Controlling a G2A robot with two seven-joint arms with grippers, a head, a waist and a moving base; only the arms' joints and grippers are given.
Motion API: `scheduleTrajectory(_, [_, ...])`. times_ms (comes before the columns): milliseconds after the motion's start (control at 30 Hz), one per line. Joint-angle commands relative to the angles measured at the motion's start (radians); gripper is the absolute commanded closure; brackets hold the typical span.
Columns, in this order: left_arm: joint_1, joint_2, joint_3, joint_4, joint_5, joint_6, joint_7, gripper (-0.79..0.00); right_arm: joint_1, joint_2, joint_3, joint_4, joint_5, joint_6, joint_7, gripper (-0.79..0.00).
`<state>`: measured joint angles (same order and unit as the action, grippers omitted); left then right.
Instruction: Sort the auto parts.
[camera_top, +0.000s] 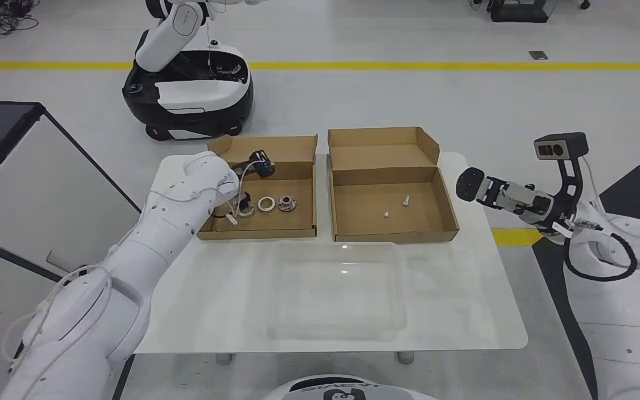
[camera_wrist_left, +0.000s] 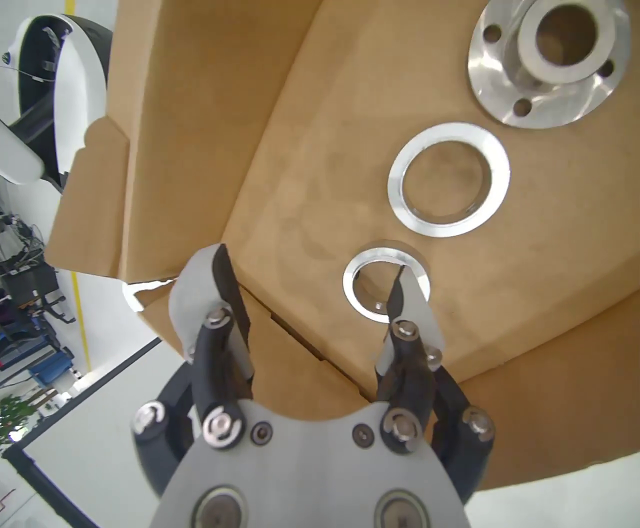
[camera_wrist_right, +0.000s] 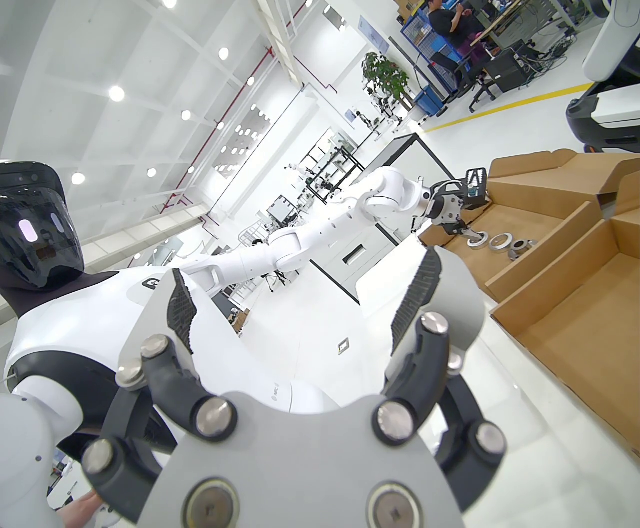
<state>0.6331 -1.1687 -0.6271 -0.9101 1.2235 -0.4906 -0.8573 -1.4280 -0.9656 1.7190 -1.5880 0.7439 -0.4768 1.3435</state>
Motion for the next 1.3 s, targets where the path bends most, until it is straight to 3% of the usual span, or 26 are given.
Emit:
scheduleTrajectory(0, [0.012,0.012,-0.022,-0.045,0.011,0.008,-0.01,-0.785,0.0,0.0,0.0,0.0,0.0,0.0,0.0,-0.785])
scheduleTrajectory(200, [0.087,0.066,-0.132,-0.247,0.043,0.05,-0.031,-0.785,0.0,0.0,0.0,0.0,0.0,0.0,0.0,-0.785])
scheduleTrajectory(433, [0.276,0.126,-0.284,-0.606,0.005,0.066,0.003,-0.785,0.0,0.0,0.0,0.0,0.0,0.0,0.0,-0.785])
scheduleTrajectory(567, [0.356,0.142,-0.342,-0.728,-0.048,0.059,0.042,-0.785,0.0,0.0,0.0,0.0,0.0,0.0,0.0,-0.785])
scheduleTrajectory(867, [0.436,0.16,-0.467,-0.848,-0.338,-0.042,0.104,-0.785,0.0,0.0,0.0,0.0,0.0,0.0,0.0,-0.785])
scheduleTrajectory(1100, [0.495,0.193,-0.606,-0.862,-0.539,-0.278,0.117,-0.785,0.0,0.0,0.0,0.0,0.0,0.0,0.0,-0.785])
scheduleTrajectory(1267, [0.54,0.22,-0.703,-0.886,-0.661,-0.363,0.059,-0.785,0.0,0.0,0.0,0.0,0.0,0.0,0.0,-0.785])
